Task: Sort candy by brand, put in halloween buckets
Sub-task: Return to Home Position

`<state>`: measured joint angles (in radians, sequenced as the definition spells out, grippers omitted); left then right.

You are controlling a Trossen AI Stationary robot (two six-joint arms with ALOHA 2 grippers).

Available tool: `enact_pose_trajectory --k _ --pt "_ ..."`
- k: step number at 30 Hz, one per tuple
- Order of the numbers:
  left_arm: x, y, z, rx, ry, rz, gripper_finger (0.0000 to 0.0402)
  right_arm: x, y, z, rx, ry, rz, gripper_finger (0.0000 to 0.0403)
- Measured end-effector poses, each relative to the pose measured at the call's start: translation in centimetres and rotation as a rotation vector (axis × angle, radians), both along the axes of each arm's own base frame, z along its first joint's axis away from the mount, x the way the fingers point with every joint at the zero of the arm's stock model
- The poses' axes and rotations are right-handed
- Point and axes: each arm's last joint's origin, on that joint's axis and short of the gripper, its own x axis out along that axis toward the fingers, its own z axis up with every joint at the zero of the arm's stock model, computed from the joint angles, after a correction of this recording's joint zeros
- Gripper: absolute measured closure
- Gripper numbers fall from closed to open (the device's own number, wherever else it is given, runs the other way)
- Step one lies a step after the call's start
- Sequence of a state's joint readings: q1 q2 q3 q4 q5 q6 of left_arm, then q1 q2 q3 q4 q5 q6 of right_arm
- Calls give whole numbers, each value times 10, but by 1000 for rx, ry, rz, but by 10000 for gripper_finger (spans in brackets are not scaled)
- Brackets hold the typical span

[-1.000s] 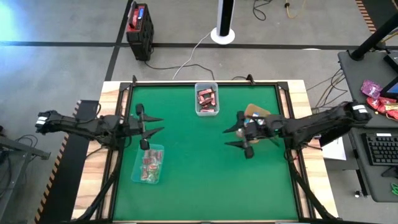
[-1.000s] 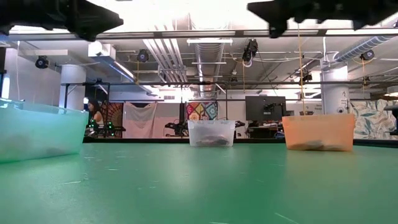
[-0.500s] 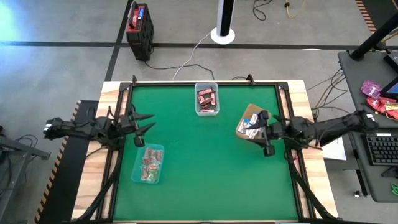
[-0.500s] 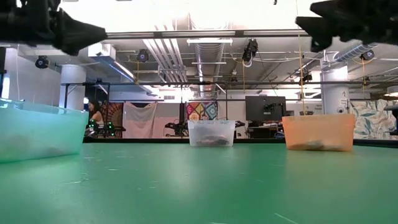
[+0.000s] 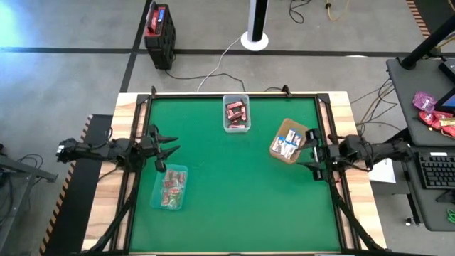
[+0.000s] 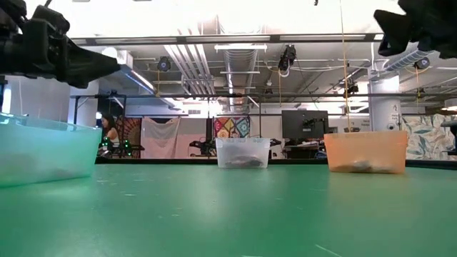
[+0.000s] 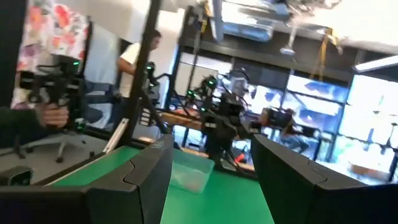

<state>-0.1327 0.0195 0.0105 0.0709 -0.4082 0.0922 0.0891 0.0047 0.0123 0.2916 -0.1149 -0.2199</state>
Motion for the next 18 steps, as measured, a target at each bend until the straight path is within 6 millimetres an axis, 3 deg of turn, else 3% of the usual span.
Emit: enact_pose_trajectory --k 18 --pt "1 1 3 -1 15 47 263 3 2 -6 -14 64 41 193"
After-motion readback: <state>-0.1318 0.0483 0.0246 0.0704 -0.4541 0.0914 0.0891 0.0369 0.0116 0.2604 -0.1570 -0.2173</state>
